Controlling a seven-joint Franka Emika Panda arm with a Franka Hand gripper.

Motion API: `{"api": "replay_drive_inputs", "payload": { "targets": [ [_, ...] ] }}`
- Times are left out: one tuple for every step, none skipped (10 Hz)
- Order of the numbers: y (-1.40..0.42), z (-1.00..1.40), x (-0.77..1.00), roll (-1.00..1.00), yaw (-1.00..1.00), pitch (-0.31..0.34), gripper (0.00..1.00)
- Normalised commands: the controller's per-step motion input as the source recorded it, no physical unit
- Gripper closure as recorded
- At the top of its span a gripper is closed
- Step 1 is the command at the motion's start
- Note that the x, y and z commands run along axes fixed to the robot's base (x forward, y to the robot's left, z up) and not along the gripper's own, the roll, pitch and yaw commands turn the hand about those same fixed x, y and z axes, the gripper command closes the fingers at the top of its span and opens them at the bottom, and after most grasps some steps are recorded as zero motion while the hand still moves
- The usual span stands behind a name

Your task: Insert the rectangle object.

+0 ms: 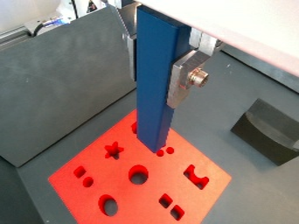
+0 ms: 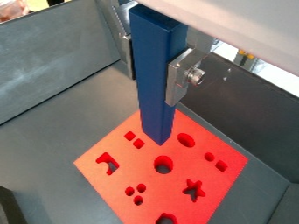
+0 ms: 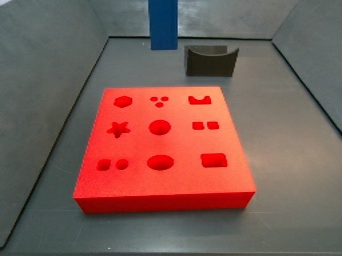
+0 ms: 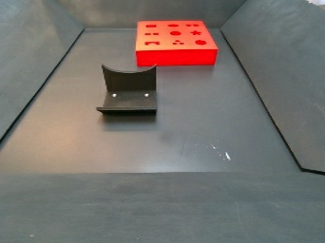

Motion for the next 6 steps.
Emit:
{"api": "replay_drive_inputs", "payload": {
  "targets": [
    [-0.05,0.00,-0.01,0.00,0.03,-0.039,1.00],
    [-0.08,-0.12,0.00,0.00,0.05,-0.061,1.00],
    [-0.39,-0.17,0.19,0.09,0.02,-0.001,1.00],
    [-0.46,-0.15,0.27,0.09,0.03,0.000,1.00],
    [-0.58,-0.20,0.36,0.11,0.03,0.000,1.00],
    [-0.81,-0.43,0.43,0.14,0.01,-0.081,1.00]
  ]
}}
